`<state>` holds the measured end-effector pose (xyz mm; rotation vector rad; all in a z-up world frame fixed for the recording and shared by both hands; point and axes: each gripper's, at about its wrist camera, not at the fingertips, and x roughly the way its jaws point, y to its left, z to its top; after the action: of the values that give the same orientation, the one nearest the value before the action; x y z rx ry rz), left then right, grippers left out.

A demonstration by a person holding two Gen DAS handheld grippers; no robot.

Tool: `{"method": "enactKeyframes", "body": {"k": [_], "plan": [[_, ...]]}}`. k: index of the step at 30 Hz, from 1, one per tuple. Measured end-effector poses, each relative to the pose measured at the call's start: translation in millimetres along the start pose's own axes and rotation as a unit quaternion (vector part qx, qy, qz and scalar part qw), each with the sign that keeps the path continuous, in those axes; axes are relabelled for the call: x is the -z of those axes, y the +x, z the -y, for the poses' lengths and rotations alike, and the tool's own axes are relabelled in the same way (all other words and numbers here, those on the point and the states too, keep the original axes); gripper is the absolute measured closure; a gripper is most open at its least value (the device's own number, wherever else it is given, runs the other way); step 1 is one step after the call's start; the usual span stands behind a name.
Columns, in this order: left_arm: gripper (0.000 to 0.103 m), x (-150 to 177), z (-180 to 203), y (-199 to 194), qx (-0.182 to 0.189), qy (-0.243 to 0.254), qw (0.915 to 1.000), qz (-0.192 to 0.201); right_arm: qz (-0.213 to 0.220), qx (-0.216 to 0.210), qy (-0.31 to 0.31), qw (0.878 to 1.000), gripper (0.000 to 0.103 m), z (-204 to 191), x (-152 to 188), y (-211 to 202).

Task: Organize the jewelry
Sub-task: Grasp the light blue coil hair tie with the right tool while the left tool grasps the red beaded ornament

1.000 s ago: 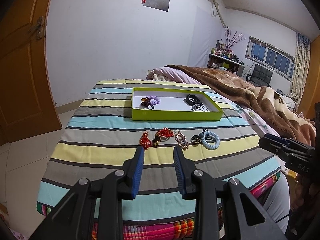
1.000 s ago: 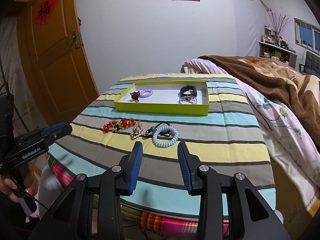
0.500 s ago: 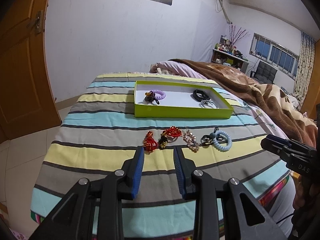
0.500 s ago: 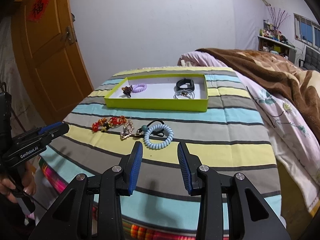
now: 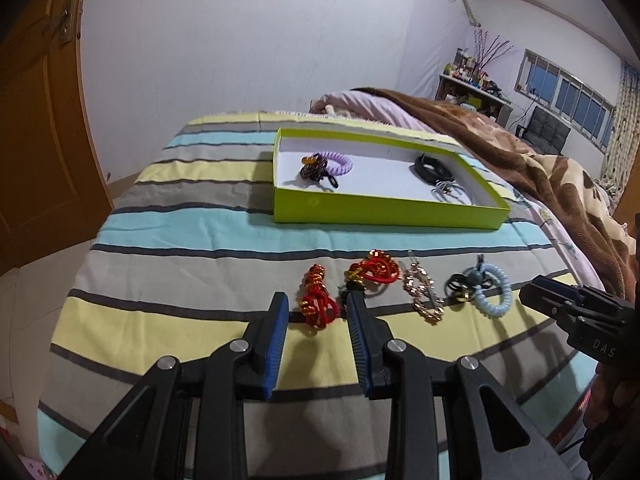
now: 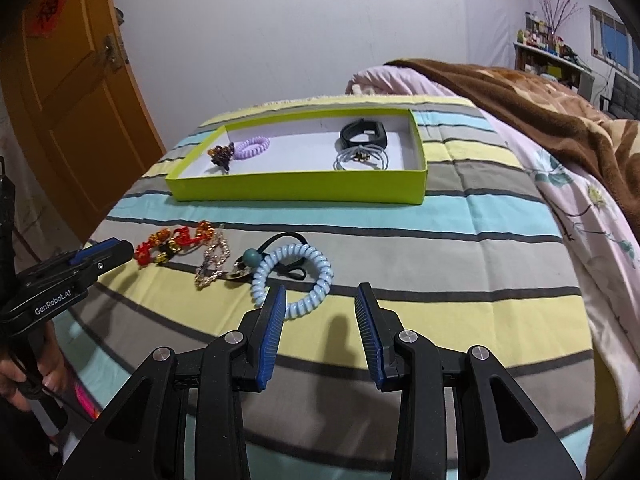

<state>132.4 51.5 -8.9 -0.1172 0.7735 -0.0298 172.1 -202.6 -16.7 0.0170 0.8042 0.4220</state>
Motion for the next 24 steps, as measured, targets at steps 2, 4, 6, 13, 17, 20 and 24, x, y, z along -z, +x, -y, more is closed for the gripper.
{"method": "enactKeyframes", "body": {"k": [2, 4, 6, 13, 17, 20, 24], "plan": [[0.071, -1.2, -1.9, 7.3, -0.001, -0.005, 0.9999, -0.012, -0.009, 0.000, 0.003, 1.000, 0.066, 0.7, -2.8, 7.8], [0.071, -2.2, -2.3, 13.6, -0.004, -0.005, 0.9998, -0.020, -0.014, 0.002, 0.000, 1.000, 0.068, 0.7, -5.1, 13.4], [0.071, -2.6, -2.6, 17.8, -0.004, -0.006, 0.9996, -0.026, -0.021, 0.003, -0.003, 1.000, 0.075, 0.1, -7.9, 19.5], [0.072, -5.4, -1.9, 31.8, -0.017, -0.008, 0.9991, -0.039, -0.036, 0.011, -0.009, 0.999, 0.087, 0.7, -12.8, 34.1], [0.083, -6.1, 1.9, 34.4, -0.031, 0.003, 0.9989, -0.036, -0.034, 0.018, -0.018, 0.999, 0.091, -0.9, -13.1, 34.8], [0.086, -6.1, 2.3, 34.6, -0.034, 0.005, 0.9988, -0.035, -0.031, 0.018, -0.021, 0.999, 0.092, -2.7, -12.4, 34.0], [0.087, -5.3, -3.0, 31.6, -0.021, -0.005, 0.9993, -0.031, -0.022, 0.004, -0.009, 1.000, 0.093, 0.5, -10.1, 27.8]]}}
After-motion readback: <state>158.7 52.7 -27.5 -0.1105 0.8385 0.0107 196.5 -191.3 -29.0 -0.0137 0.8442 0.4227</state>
